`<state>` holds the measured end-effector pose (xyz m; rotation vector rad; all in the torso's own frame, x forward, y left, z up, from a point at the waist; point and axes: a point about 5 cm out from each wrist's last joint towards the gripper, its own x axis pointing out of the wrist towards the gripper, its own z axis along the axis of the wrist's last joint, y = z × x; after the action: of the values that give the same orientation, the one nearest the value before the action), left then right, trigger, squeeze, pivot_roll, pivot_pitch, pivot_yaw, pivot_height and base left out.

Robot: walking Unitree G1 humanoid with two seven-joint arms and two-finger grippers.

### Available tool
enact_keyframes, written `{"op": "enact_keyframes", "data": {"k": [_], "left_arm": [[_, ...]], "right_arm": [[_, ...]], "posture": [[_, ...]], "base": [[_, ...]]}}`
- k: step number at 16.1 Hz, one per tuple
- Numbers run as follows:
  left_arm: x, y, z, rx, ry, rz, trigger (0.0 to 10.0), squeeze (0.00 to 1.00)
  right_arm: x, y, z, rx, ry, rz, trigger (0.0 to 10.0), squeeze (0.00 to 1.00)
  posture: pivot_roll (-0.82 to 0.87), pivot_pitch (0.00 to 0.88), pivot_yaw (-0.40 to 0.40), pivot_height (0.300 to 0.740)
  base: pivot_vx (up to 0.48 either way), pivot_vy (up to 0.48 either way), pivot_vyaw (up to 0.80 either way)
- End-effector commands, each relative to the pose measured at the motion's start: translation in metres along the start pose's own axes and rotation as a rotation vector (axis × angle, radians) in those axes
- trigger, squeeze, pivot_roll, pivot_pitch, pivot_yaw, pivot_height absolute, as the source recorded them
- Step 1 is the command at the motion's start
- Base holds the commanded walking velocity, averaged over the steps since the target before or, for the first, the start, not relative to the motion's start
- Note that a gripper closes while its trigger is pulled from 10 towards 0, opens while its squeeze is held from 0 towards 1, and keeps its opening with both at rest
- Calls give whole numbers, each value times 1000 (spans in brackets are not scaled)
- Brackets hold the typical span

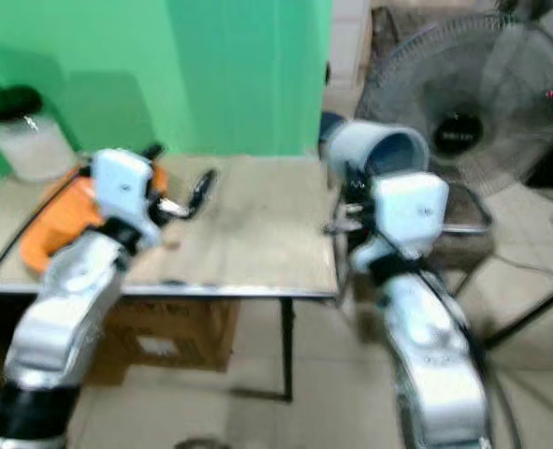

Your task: Setting the table

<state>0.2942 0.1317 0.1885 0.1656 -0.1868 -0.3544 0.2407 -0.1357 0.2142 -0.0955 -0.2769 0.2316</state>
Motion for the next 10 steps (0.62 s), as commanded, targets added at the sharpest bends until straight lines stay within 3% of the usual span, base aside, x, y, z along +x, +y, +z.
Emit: {"op": "enact_keyframes", "data": {"k": [1, 10], "left_arm": [[1, -2, 2, 5, -7, -7, 10000, 0], [2, -1, -1, 18, 11, -16, 10000, 0]], "right_arm": [[-2, -5, 1, -22, 8, -17, 10000, 0], [-3, -11, -7, -63, 67, -64, 10000, 0]], "posture": [[-16, 0, 53, 740], [-22, 0, 61, 740]], "base": [[0, 0, -800], [0, 0, -800]]}}
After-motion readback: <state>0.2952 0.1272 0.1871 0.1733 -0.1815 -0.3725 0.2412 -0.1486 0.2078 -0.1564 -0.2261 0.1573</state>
